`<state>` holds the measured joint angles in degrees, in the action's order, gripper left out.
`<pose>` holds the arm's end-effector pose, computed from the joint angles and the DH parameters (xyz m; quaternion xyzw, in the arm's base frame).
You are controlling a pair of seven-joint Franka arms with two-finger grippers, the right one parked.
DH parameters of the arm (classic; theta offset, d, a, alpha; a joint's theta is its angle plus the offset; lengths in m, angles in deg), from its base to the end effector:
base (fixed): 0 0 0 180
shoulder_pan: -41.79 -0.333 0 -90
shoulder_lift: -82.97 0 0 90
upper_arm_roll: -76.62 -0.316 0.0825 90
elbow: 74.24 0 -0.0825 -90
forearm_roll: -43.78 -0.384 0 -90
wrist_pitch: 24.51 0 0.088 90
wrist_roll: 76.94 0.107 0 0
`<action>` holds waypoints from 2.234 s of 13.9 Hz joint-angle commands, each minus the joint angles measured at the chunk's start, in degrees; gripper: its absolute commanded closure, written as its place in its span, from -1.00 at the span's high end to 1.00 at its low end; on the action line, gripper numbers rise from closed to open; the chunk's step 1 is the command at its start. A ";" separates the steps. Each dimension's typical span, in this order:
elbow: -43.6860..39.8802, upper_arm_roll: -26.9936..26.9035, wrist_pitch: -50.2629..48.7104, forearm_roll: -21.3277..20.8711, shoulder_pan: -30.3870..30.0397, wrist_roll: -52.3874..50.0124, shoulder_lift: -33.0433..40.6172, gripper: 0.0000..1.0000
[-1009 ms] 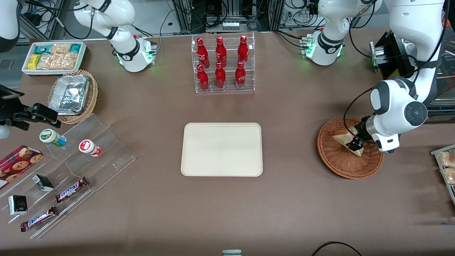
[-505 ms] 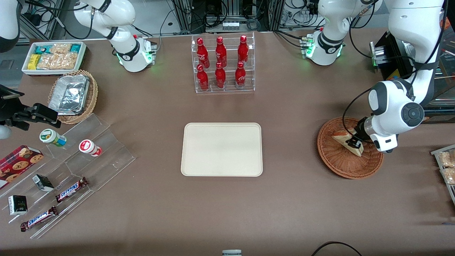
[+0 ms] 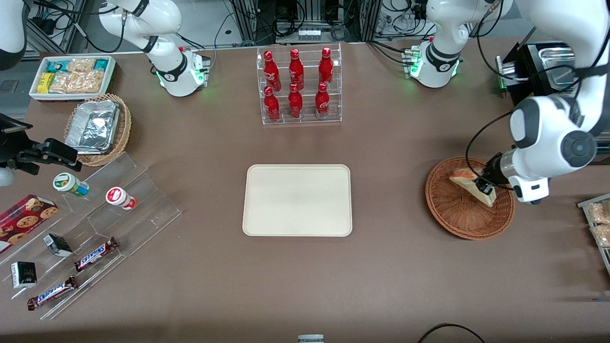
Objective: Place sandwich from basket to tray
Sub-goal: 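Close the left gripper on the sandwich and lift it from the basket, then carry the held sandwich over the cream tray with the left gripper, then lower the sandwich onto the tray and open the left gripper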
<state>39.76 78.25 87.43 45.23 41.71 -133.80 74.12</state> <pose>0.5634 -0.0166 0.3719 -0.8790 -0.4671 0.0895 0.0346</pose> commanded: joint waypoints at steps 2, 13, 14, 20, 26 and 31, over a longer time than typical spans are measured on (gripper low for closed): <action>-7.90 -0.04 -8.48 -1.01 8.59 -1.05 1.20 -0.88; -18.28 -0.04 0.73 -1.54 32.76 -1.49 -10.29 -0.85; -19.07 -0.04 2.13 -1.54 34.26 -1.32 -12.14 -0.85; -20.31 -0.04 10.65 -5.40 40.85 -0.53 -22.69 -0.85; -20.14 -0.04 13.65 -7.69 42.71 2.62 -27.09 -0.85; -20.31 -0.04 14.18 -7.69 42.80 2.29 -28.06 -0.77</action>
<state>21.21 79.04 101.51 38.27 83.55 -131.55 47.62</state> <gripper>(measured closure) 0.855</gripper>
